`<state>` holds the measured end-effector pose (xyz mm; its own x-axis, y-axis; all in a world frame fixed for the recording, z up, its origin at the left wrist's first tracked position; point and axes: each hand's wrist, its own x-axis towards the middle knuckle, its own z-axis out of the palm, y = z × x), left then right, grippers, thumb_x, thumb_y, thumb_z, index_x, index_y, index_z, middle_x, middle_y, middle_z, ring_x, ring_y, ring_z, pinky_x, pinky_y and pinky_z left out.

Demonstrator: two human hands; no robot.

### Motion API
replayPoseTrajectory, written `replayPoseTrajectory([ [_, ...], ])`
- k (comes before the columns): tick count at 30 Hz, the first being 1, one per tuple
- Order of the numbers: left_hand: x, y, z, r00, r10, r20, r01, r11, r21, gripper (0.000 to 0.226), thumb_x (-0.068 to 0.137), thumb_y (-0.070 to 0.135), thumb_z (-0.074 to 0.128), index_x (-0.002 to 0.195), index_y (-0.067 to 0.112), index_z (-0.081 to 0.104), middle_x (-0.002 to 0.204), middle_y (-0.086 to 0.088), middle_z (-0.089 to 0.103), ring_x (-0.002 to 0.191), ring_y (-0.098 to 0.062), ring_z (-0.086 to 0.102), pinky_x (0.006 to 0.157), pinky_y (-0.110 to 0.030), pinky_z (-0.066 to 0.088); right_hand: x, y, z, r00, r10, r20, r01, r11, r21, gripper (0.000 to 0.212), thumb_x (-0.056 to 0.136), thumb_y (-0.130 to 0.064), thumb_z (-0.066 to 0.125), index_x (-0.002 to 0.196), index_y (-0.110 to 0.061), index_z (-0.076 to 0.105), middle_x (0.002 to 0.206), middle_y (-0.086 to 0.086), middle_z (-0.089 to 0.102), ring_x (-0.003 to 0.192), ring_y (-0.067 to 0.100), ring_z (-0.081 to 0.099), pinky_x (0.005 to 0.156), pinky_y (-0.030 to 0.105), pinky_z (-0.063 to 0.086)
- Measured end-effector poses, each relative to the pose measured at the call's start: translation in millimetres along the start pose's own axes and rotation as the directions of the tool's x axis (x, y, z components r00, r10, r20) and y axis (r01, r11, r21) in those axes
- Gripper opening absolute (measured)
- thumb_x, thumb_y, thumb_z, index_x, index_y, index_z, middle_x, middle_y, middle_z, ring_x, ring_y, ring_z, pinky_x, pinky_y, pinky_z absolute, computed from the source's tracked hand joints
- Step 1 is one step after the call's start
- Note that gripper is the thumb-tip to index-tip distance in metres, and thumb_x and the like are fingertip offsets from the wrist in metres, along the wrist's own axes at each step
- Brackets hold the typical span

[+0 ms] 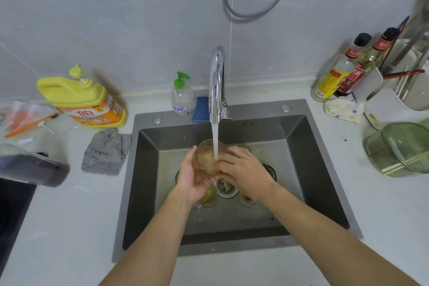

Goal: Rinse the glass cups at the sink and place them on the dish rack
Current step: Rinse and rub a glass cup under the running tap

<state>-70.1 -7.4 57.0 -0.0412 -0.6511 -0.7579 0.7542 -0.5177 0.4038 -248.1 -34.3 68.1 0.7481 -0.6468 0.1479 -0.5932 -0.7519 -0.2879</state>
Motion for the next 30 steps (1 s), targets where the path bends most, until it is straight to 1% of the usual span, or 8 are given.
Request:
replayPoseTrajectory([
  [5, -1.9, -15.0, 7.2, 0.995, 0.058, 0.084, -0.051, 0.995, -0.081, 0.053, 0.101, 0.051, 0.058, 0.117, 0.003, 0.076, 0.111, -0.018, 0.075, 0.082, -0.026, 0.072, 0.057, -0.03, 0.06, 6.6, -15.1, -11.3, 0.946, 0.314, 0.085, -0.325, 0.904, 0.277, 0.019, 0.099, -0.038, 0.065, 0.105, -0.023, 0.074, 0.093, -0.005, 0.076, 0.082, 0.018, 0.064, 0.085, 0.04, 0.056],
  [8, -1.8, -21.3, 9.5, 0.995, 0.07, 0.064, -0.068, 0.997, -0.038, 0.062, 0.101, 0.058, 0.052, 0.103, 0.005, 0.084, 0.115, -0.019, 0.077, 0.096, -0.028, 0.073, 0.091, -0.037, 0.059, 7.1, -19.0, -19.2, 0.902, 0.312, 0.298, -0.427, 0.743, 0.515, 0.014, 0.102, -0.032, 0.063, 0.109, -0.027, 0.075, 0.085, -0.009, 0.074, 0.064, 0.002, 0.067, 0.08, 0.029, 0.058],
  [12, -0.8, -21.0, 9.8, 0.998, 0.051, 0.047, -0.049, 0.998, -0.037, 0.061, 0.098, 0.061, 0.055, 0.094, 0.009, 0.085, 0.103, -0.014, 0.077, 0.081, -0.023, 0.068, 0.055, -0.025, 0.054, 12.8, 3.8, -28.1, 0.936, 0.152, 0.317, -0.201, 0.971, 0.128, 0.045, 0.098, -0.061, 0.053, 0.128, -0.03, 0.068, 0.134, -0.015, 0.065, 0.11, 0.014, 0.066, 0.095, 0.04, 0.055],
  [15, 1.7, -19.7, 10.5, 0.996, 0.069, 0.05, -0.066, 0.996, -0.063, 0.06, 0.096, 0.061, 0.059, 0.091, 0.007, 0.085, 0.103, -0.015, 0.077, 0.077, -0.022, 0.071, 0.055, -0.026, 0.057, 14.5, -1.4, -23.1, 0.94, 0.186, 0.284, -0.253, 0.942, 0.221, 0.043, 0.1, -0.055, 0.054, 0.126, -0.025, 0.07, 0.115, -0.008, 0.073, 0.101, 0.017, 0.069, 0.09, 0.039, 0.057],
  [20, -7.3, -16.9, 11.1, 0.992, 0.081, 0.093, -0.084, 0.996, 0.034, 0.052, 0.099, 0.055, 0.06, 0.102, 0.009, 0.084, 0.107, -0.018, 0.076, 0.093, -0.03, 0.073, 0.082, -0.043, 0.06, 16.0, -20.2, -17.1, 0.831, 0.352, 0.431, -0.552, 0.423, 0.719, 0.025, 0.105, -0.036, 0.058, 0.106, -0.015, 0.072, 0.065, -0.001, 0.073, 0.051, 0.017, 0.068, 0.052, 0.024, 0.053],
  [24, -6.5, -8.3, 3.6, 0.998, 0.057, 0.038, -0.059, 0.996, 0.061, 0.063, 0.096, 0.061, 0.062, 0.124, 0.007, 0.076, 0.127, -0.021, 0.073, 0.094, -0.031, 0.072, 0.063, -0.035, 0.06, 15.4, 5.0, -18.3, 0.884, 0.146, 0.444, -0.346, 0.842, 0.413, 0.014, 0.098, -0.045, 0.064, 0.092, -0.033, 0.065, 0.074, -0.024, 0.056, 0.07, -0.01, 0.056, 0.079, 0.029, 0.048],
  [26, -5.0, -8.4, 1.3, 0.997, 0.073, 0.014, -0.074, 0.994, 0.086, 0.061, 0.096, 0.061, 0.061, 0.121, 0.008, 0.077, 0.122, -0.018, 0.075, 0.084, -0.026, 0.072, 0.06, -0.031, 0.06, 16.5, 2.6, -17.4, 0.887, 0.145, 0.438, -0.32, 0.877, 0.358, 0.021, 0.098, -0.05, 0.061, 0.092, -0.031, 0.065, 0.08, -0.021, 0.06, 0.072, -0.004, 0.06, 0.082, 0.033, 0.056],
  [30, -3.3, -13.7, 2.8, 0.991, 0.13, 0.041, -0.135, 0.977, 0.165, 0.049, 0.101, 0.052, 0.06, 0.092, 0.011, 0.085, 0.107, -0.017, 0.079, 0.091, -0.025, 0.078, 0.092, -0.039, 0.059, 22.7, -17.2, -16.1, 0.838, 0.303, 0.454, -0.544, 0.519, 0.659, 0.031, 0.108, -0.037, 0.052, 0.119, -0.016, 0.071, 0.049, -0.013, 0.061, 0.037, 0.004, 0.052, 0.049, 0.021, 0.046],
])
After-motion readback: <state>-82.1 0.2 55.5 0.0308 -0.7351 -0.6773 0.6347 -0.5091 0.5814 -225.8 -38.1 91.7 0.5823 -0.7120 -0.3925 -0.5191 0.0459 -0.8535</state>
